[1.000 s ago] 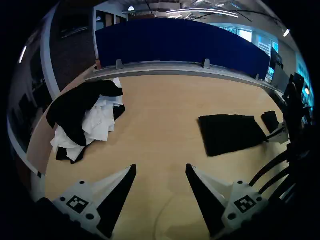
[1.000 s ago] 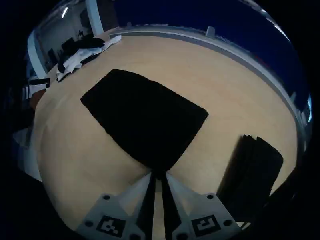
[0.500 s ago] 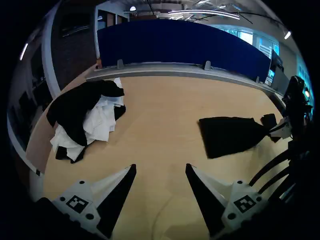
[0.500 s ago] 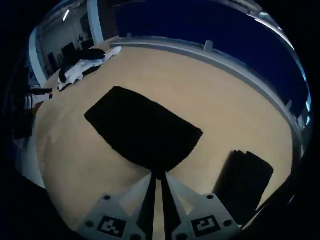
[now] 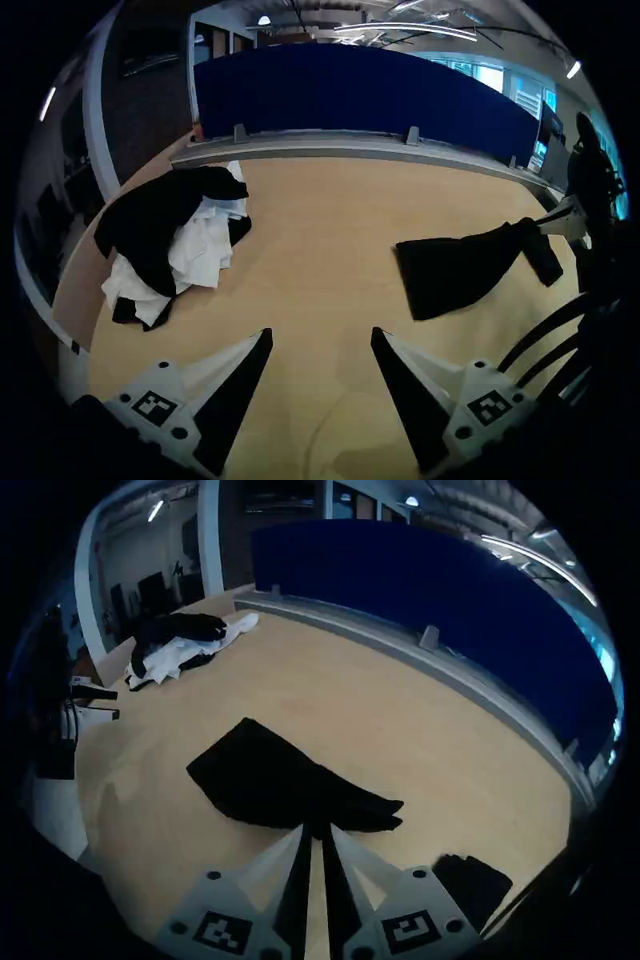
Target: Fold towel
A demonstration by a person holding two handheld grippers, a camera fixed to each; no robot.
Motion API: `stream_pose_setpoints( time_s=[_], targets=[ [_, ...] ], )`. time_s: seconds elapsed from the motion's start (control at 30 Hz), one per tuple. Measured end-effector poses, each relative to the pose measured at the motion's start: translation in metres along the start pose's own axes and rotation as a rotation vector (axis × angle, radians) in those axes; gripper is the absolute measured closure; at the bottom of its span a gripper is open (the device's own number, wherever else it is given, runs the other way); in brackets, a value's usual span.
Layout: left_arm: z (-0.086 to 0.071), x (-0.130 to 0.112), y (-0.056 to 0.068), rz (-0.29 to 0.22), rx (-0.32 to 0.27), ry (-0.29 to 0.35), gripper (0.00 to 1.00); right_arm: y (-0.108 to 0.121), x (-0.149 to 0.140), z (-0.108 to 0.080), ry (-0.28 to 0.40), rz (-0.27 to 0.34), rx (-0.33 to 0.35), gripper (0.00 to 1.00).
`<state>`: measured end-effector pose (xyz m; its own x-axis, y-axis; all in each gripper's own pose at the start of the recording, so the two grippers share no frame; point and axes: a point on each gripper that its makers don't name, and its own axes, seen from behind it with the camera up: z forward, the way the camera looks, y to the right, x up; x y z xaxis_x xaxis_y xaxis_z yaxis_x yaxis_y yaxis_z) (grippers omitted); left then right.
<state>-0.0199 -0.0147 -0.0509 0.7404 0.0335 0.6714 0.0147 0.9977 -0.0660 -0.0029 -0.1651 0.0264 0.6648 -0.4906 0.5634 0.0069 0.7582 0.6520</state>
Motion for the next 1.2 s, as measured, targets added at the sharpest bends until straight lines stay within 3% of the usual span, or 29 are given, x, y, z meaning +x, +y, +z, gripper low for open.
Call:
stream_pose_setpoints(
  time_s=[0.4, 0.77, 0.97, 1.2],
  targets=[
    [-0.008, -0.001, -0.001, -0.01, -0.008, 0.007, 0.09, -0.023, 0.029, 0.016, -0.018, -0.095, 0.039, 0.91],
    [-0.012, -0.005, -0.003, -0.043, -0.013, 0.021, 0.09, -0.093, 0.058, 0.064, -0.039, -0.2, 0.152, 0.91],
    [-0.015, -0.009, -0.003, -0.06, -0.013, 0.027, 0.09, -0.138, 0.048, 0.099, -0.077, -0.224, 0.223, 0.91],
    [-0.014, -0.017, -0.008, -0.079, -0.004, 0.023, 0.09, -0.175, 0.013, 0.137, -0.143, -0.197, 0.28, 0.91]
  ],
)
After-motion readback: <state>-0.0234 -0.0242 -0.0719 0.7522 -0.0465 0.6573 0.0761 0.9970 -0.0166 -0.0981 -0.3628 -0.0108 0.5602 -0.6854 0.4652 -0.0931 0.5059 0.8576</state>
